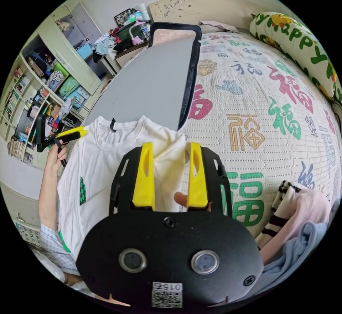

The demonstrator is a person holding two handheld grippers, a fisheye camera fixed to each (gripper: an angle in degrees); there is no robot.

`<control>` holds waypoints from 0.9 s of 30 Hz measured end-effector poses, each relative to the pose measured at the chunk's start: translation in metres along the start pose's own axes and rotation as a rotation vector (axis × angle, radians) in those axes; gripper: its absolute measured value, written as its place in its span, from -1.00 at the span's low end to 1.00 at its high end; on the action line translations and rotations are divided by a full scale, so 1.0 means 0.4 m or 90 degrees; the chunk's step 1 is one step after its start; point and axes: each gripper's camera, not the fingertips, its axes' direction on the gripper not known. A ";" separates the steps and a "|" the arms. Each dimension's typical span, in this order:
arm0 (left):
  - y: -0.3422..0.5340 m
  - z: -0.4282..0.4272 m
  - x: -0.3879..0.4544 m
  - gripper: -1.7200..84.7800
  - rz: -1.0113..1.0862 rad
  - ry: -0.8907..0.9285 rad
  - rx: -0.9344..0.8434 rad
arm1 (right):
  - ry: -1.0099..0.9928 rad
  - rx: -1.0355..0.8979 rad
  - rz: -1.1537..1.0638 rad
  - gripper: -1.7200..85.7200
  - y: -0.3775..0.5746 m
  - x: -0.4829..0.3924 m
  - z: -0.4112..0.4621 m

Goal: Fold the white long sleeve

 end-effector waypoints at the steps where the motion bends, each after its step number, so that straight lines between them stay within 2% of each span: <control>1: 0.001 0.003 0.018 -0.82 0.013 -0.017 -0.005 | -0.002 0.004 -0.005 -0.78 0.009 0.003 -0.007; 6: 0.012 -0.010 0.076 -0.91 0.034 -0.049 0.012 | -0.010 0.052 -0.020 -0.91 0.063 0.010 -0.075; 14: 0.172 -0.266 0.203 -0.94 0.121 -0.015 0.174 | -0.061 0.173 -0.112 -0.95 0.235 -0.052 -0.342; 17: 0.321 -0.392 0.286 -0.94 0.181 0.025 0.212 | -0.103 0.203 -0.166 -0.95 0.376 -0.086 -0.476; 22: 0.747 -0.590 0.492 -0.94 0.352 0.072 0.265 | -0.192 0.244 -0.273 -0.95 0.782 -0.139 -0.689; 27: 1.068 -0.545 0.647 -0.94 0.461 0.066 0.204 | -0.232 0.216 -0.268 -0.95 1.160 -0.122 -0.715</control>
